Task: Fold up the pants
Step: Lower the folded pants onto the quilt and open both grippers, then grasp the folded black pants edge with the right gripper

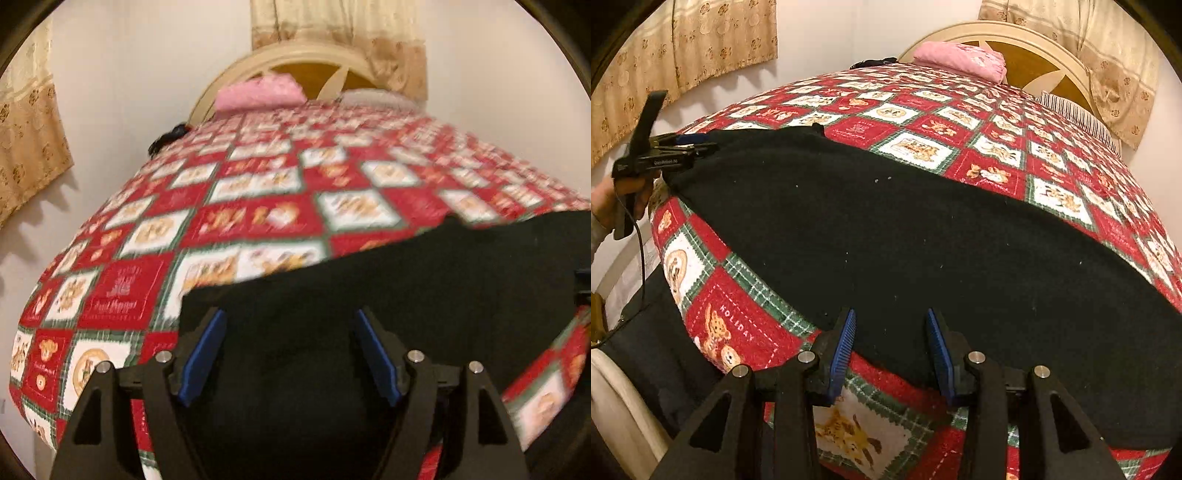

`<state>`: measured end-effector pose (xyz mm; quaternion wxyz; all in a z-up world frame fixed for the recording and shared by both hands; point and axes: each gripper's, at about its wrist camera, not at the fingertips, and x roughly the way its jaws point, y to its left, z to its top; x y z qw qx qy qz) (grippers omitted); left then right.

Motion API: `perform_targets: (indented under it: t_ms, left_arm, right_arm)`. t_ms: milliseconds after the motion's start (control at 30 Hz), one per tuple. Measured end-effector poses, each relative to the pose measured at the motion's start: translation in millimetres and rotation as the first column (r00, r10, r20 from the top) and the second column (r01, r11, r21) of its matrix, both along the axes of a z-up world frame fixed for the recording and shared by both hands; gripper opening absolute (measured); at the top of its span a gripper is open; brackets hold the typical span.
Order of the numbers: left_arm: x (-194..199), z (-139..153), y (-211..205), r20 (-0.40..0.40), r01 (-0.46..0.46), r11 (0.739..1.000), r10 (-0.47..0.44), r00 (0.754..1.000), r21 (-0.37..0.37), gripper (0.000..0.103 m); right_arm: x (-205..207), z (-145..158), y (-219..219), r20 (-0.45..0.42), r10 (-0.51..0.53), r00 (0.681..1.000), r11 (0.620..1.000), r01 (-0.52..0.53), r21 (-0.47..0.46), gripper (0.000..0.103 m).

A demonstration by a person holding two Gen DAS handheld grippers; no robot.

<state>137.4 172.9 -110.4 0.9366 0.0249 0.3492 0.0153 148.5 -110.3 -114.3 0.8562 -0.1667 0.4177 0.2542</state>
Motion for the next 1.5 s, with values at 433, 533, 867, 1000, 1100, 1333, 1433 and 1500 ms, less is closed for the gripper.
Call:
perform_targets:
  t_ms: [433,533,867,1000,1100,1333,1433,1500]
  left_arm:
    - [41,13,-167,0.004,0.374,0.927,-0.374,0.928,-0.03,0.091]
    - [47,12,-189,-0.005,0.406,0.913,-0.407,0.913,-0.047,0.091]
    - [58,4,-218,-0.046,0.434,0.9,-0.436,0.899,-0.045,0.091]
    - [60,-1,-216,-0.066,0.427,0.902,-0.43,0.9,-0.056,0.091]
    - [62,-2,-217,-0.075,0.426,0.903,-0.429,0.9,-0.054,0.091]
    - [59,4,-221,-0.056,0.434,0.9,-0.436,0.898,-0.048,0.091]
    - [61,-2,-223,-0.072,0.44,0.897,-0.442,0.894,-0.041,0.091]
    - [62,-4,-222,-0.082,0.437,0.898,-0.439,0.895,-0.046,0.091]
  right_arm:
    - [-17,84,-235,0.076,-0.546,0.834,0.813,0.506,0.287,0.043]
    - [-26,95,-296,0.079,-0.66,0.747,0.726,0.607,0.323,0.043]
    - [-8,86,-376,0.041,-0.753,0.657,0.632,0.702,0.328,0.06]
    - [-10,77,-378,0.041,-0.744,0.667,0.641,0.695,0.327,0.057]
    - [-6,73,-377,0.055,-0.742,0.668,0.651,0.699,0.295,0.046]
    - [2,77,-372,0.069,-0.729,0.681,0.669,0.688,0.282,0.004]
    - [7,68,-393,0.003,-0.755,0.656,0.626,0.719,0.301,0.004]
    - [8,62,-393,0.003,-0.736,0.676,0.647,0.703,0.297,0.005]
